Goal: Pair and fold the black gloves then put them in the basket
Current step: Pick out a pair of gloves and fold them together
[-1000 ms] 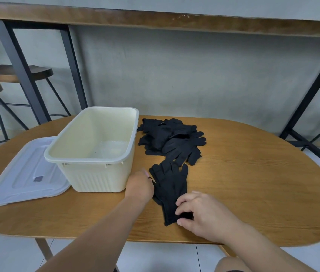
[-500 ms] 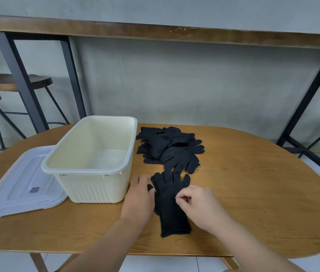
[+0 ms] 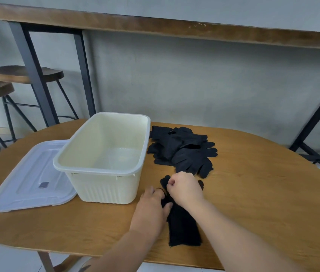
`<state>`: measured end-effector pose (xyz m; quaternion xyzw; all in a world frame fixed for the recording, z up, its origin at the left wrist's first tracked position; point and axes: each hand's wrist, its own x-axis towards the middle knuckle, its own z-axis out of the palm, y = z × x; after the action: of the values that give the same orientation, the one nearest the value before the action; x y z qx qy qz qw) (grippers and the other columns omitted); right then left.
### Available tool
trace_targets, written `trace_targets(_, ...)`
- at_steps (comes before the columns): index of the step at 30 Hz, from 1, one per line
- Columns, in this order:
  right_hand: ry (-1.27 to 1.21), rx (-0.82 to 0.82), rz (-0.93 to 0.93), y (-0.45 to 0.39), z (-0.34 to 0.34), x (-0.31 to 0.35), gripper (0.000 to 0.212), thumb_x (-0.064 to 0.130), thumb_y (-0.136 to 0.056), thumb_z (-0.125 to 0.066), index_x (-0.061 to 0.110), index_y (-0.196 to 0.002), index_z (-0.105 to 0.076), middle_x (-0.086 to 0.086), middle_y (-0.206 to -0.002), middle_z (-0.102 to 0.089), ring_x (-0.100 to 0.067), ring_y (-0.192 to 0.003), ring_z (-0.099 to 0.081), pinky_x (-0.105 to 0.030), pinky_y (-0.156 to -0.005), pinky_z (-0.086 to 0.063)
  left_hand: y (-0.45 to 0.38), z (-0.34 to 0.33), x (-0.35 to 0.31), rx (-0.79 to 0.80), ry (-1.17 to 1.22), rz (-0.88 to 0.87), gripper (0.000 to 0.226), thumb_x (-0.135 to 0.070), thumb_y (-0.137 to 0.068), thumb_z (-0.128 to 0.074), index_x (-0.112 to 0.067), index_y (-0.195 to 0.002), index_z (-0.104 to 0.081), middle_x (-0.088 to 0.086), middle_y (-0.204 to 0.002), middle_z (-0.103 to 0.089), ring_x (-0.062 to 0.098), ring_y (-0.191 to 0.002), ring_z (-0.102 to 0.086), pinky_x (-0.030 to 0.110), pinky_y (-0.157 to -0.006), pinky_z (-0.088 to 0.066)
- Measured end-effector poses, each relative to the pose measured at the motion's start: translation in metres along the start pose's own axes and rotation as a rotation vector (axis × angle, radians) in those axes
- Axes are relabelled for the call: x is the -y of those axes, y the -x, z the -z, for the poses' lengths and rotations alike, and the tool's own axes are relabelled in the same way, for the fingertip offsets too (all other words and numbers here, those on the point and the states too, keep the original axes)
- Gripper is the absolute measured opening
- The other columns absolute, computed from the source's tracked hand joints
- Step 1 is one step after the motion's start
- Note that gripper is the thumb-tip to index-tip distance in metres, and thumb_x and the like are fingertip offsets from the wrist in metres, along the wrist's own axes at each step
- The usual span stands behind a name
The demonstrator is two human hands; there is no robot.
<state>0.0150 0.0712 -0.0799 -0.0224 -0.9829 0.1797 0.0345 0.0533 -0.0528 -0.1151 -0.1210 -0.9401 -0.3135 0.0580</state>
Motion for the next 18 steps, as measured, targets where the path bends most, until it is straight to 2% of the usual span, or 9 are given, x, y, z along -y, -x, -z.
trace_targets(3, -0.05, -0.109, 0.044, 0.0, -0.003, -0.001, 0.029, 0.018, -0.092, -0.053, 0.019, -0.068, -0.068, 0.005, -0.07, -0.058, -0.015, -0.067, -0.057, -0.03, -0.061, -0.052, 0.0, -0.001, 0.002, -0.009, 0.01, -0.012, 0.03, -0.038, -0.094, -0.057, -0.019, -0.117, -0.055, -0.004, -0.116, -0.042, 0.01, -0.095, -0.051, 0.02, -0.088, -0.045)
trace_targets(5, -0.058, -0.134, 0.065, 0.002, -0.006, -0.002, 0.033, 0.017, -0.092, -0.053, 0.019, -0.06, -0.06, 0.005, -0.067, -0.05, -0.014, -0.064, -0.051, -0.028, -0.058, -0.046, 0.001, -0.001, 0.002, -0.015, 0.014, -0.019, 0.032, -0.038, -0.094, -0.058, -0.019, -0.119, -0.055, -0.004, -0.117, -0.042, 0.01, -0.095, -0.051, 0.019, -0.088, -0.044)
trace_targets(7, -0.054, -0.075, 0.082, 0.003, -0.01, -0.003, 0.028, 0.017, -0.093, -0.053, 0.015, -0.072, -0.072, 0.003, -0.077, -0.06, -0.014, -0.071, -0.057, -0.028, -0.065, -0.05, 0.002, -0.001, 0.003, -0.02, 0.022, -0.02, 0.033, -0.038, -0.094, -0.058, -0.019, -0.12, -0.054, -0.005, -0.119, -0.04, 0.009, -0.097, -0.05, 0.018, -0.09, -0.044)
trace_targets(9, -0.095, -0.026, 0.097, 0.003, -0.008, -0.006, 0.024, 0.019, -0.093, -0.055, 0.019, -0.087, -0.078, 0.002, -0.091, -0.065, -0.014, -0.082, -0.061, -0.026, -0.072, -0.051, 0.003, -0.001, 0.003, -0.025, 0.037, -0.017, 0.034, -0.038, -0.093, -0.059, -0.019, -0.122, -0.054, -0.005, -0.12, -0.039, 0.008, -0.099, -0.049, 0.018, -0.091, -0.044)
trace_targets(12, -0.138, -0.044, 0.13, 0.004, -0.004, -0.01, 0.019, 0.026, -0.095, -0.059, 0.025, -0.105, -0.075, 0.005, -0.107, -0.061, -0.013, -0.097, -0.058, -0.022, -0.078, -0.046, 0.003, -0.001, 0.003, -0.028, 0.065, -0.018, 0.038, -0.038, -0.091, -0.061, -0.019, -0.123, -0.053, -0.007, -0.121, -0.036, 0.008, -0.101, -0.048, 0.019, -0.094, -0.043)
trace_targets(14, -0.125, -0.061, 0.124, 0.005, -0.005, -0.012, 0.024, 0.03, -0.096, -0.059, 0.025, -0.116, -0.071, 0.005, -0.115, -0.057, -0.013, -0.102, -0.058, -0.024, -0.084, -0.047, 0.004, -0.001, 0.004, -0.027, 0.066, -0.029, 0.039, -0.038, -0.091, -0.062, -0.019, -0.123, -0.053, -0.007, -0.122, -0.036, 0.008, -0.102, -0.047, 0.019, -0.095, -0.042)
trace_targets(18, 0.005, 0.029, 0.225, 0.006, -0.007, -0.012, 0.031, 0.025, -0.102, -0.045, 0.027, -0.125, -0.067, 0.01, -0.125, -0.054, -0.014, -0.108, -0.057, -0.028, -0.089, -0.047, 0.004, 0.0, 0.003, -0.01, 0.039, -0.037, 0.041, -0.039, -0.092, -0.059, -0.019, -0.127, -0.052, -0.007, -0.129, -0.037, 0.008, -0.109, -0.046, 0.018, -0.098, -0.04)
